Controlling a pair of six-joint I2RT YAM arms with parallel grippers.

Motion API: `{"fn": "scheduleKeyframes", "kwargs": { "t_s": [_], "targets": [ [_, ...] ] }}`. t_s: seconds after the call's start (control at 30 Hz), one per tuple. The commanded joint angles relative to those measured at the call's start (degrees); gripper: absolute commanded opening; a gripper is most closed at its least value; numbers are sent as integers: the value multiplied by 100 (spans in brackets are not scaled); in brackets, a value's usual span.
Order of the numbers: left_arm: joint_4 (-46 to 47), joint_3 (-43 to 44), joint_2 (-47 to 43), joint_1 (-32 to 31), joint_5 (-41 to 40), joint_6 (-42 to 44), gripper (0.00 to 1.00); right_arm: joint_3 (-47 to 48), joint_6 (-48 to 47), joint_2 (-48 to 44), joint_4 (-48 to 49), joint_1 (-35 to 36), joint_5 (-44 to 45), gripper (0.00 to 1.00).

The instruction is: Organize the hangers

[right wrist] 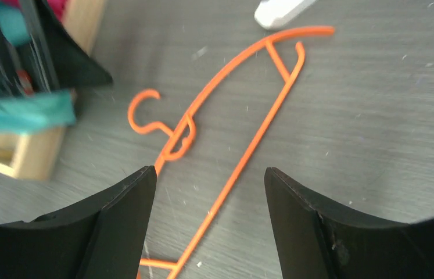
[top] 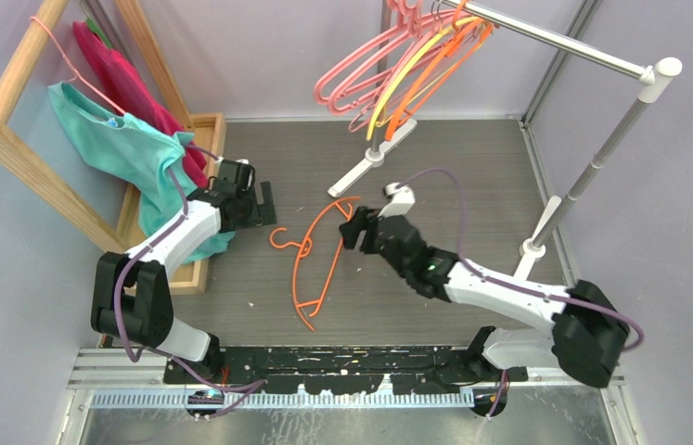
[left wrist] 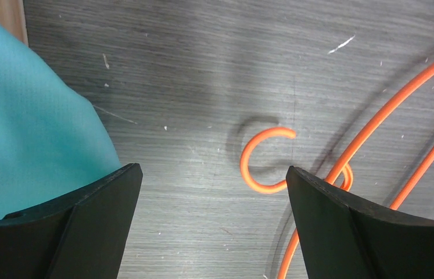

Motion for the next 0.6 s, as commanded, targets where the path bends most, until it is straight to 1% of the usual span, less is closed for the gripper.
{"fn": "scheduleKeyframes", "kwargs": {
  "t_s": [0.0,0.1,0.2,0.43,0.57],
  "targets": [
    [123,421,191,323,465,-176,98,865,-575,779,-39,722,874,74],
    [157,435,305,484,694,-240,98,1498,-665,1518,-286,1028,747,73],
    [276,341,316,499,812,-251,98,1960,-649,2173,-410,1270,716,72],
    [365,159,181,499,857,-126,98,2735,-107,3313,-1030,1344,522,70],
    [451,6,26,499,893,-94,98,2932,169,3747,-1209,1377,260,69]
  ]
}}
